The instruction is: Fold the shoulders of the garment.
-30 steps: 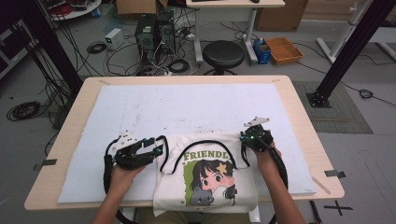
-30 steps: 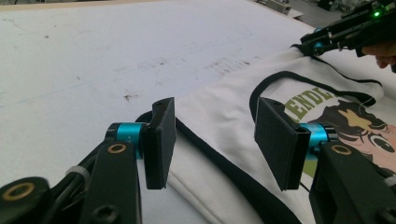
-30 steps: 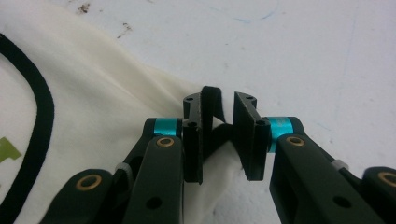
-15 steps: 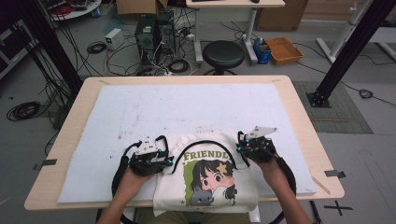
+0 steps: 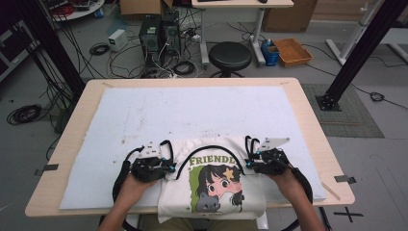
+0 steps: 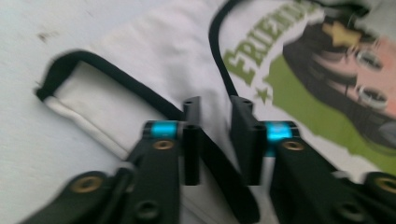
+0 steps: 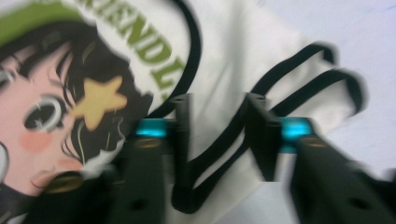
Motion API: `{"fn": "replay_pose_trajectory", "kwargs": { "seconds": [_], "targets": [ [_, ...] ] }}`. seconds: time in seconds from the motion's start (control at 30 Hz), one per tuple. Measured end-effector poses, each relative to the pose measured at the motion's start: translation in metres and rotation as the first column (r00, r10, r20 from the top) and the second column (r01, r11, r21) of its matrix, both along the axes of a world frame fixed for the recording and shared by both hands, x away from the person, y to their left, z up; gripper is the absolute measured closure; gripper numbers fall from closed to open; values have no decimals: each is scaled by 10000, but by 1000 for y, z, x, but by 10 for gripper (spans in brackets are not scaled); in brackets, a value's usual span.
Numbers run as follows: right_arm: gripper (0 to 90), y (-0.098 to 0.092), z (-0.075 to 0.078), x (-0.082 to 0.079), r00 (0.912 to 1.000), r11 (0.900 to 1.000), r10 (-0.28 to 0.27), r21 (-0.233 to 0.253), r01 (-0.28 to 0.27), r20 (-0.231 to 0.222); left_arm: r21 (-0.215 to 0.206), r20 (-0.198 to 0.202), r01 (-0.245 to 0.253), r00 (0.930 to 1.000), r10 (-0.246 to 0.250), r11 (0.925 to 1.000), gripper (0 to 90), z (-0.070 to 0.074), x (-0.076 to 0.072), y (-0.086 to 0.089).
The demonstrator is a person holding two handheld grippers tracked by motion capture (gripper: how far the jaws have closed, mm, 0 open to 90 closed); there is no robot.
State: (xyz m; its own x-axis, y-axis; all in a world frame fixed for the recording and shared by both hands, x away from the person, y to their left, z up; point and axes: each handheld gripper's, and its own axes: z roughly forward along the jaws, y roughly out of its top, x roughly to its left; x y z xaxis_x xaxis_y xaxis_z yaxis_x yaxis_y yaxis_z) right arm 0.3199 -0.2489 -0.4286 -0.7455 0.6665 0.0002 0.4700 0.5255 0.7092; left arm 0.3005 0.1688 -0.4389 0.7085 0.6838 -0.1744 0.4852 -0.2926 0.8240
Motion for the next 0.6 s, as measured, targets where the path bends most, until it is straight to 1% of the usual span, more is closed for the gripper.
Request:
{"fn": "replay_pose_trajectory", "kwargs": {
  "seconds": [0.03,0.07,0.1,0.13,0.17,0.2,0.23,0.27,0.3,0.33,0.37,0.4,0.43,0.47,0.5,0.53,0.6],
  "targets": [
    [366,-9,7,0,9968,9961,-574,696,534,564,-932,452,-528,9973,572,9942,478,5,2,10],
    [319,-12,10,0,9940,9931,-794,921,724,748,-932,452,-528,9973,572,9942,460,5,2,10],
    [287,-17,13,-1,9886,9894,-1032,1137,906,1096,-1570,951,-909,9897,1067,9834,429,9,1,20],
    [259,-20,16,-1,9829,9857,-1257,1291,1083,1348,-1570,951,-909,9897,1067,9834,399,9,1,20],
    [215,-24,18,-1,9761,9819,-1511,1381,1299,1560,-1779,1115,-1026,9860,1237,9787,378,10,1,24],
    [203,-27,18,-1,9703,9783,-1727,1436,1490,1693,-1913,1317,-1066,9823,1331,9757,353,11,1,27],
    [203,-27,18,-1,9703,9783,-1727,1436,1490,1693,-2032,1486,-1141,9781,1458,9725,353,11,1,30],
    [203,-31,19,0,9667,9756,-1857,1504,1600,1763,-2180,1612,-1213,9741,1583,9684,330,12,1,33],
    [203,-34,19,1,9637,9735,-1971,1522,1706,1801,-2212,1716,-1295,9705,1692,9666,297,12,2,36],
    [203,-40,18,2,9588,9708,-2122,1534,1847,1886,-2262,1774,-1347,9681,1768,9647,245,13,2,39],
    [203,-40,18,2,9588,9708,-2122,1534,1847,1886,-2262,1774,-1347,9681,1768,9647,245,13,2,39],
    [203,-42,18,3,9580,9711,-2132,1491,1863,1917,-2255,1872,-1323,9664,1761,9652,245,14,3,41],
    [203,-45,19,4,9556,9737,-2075,1382,1812,2090,-2171,2046,-1313,9628,1766,9673,245,15,3,44],
    [203,-46,19,4,9570,9751,-2022,1340,1770,2079,-2171,2046,-1313,9628,1766,9673,245,15,3,44],
    [203,-47,20,5,9583,9770,-1940,1298,1693,2097,-2045,2149,-1293,9611,1734,9703,245,15,2,46],
    [203,-48,21,5,9587,9777,-1903,1287,1657,2114,-1827,2305,-1316,9576,1726,9743,245,16,2,49],
    [203,-49,22,5,9599,9794,-1847,1210,1619,2111,-1770,2297,-1307,9583,1701,9755,246,16,3,50]
  ]
}}
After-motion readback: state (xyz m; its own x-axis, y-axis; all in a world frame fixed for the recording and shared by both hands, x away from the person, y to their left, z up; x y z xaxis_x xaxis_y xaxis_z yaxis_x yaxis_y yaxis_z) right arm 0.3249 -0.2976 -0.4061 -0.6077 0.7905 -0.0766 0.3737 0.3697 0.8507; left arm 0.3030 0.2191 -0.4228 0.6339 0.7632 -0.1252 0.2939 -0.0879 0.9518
